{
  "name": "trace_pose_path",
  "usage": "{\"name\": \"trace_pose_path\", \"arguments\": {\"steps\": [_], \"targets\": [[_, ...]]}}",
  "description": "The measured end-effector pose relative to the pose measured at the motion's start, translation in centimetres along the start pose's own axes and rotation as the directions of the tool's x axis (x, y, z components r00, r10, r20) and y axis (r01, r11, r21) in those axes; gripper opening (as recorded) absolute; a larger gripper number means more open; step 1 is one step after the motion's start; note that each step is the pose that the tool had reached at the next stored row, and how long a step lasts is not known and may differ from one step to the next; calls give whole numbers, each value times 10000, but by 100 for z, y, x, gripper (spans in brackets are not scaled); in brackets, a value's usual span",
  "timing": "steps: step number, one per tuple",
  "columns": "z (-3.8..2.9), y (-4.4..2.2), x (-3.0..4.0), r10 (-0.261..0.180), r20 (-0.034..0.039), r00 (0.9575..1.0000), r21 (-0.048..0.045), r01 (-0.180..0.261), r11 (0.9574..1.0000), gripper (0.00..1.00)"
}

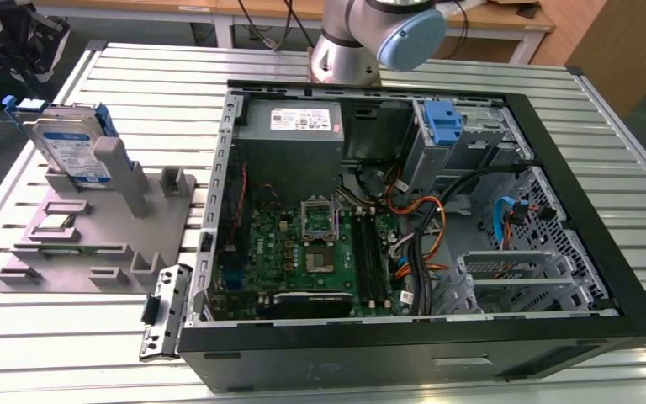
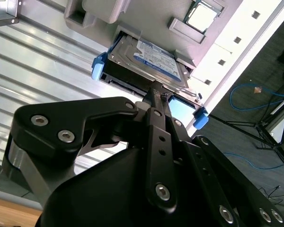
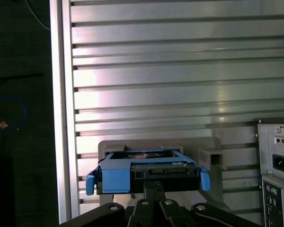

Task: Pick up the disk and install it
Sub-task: 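Reach for the disk, then pick up the disk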

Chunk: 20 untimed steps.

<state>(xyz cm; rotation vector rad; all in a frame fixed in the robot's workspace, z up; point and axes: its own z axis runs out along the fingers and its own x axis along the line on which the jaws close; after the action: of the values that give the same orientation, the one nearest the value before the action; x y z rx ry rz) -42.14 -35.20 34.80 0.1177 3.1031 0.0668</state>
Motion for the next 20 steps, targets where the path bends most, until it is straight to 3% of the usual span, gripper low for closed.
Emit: {"name": "trace_pose_path", "arguments": {"steps": [20], "targets": [[0, -3, 0, -11, 0, 10000, 0, 11, 10000, 11]]}}
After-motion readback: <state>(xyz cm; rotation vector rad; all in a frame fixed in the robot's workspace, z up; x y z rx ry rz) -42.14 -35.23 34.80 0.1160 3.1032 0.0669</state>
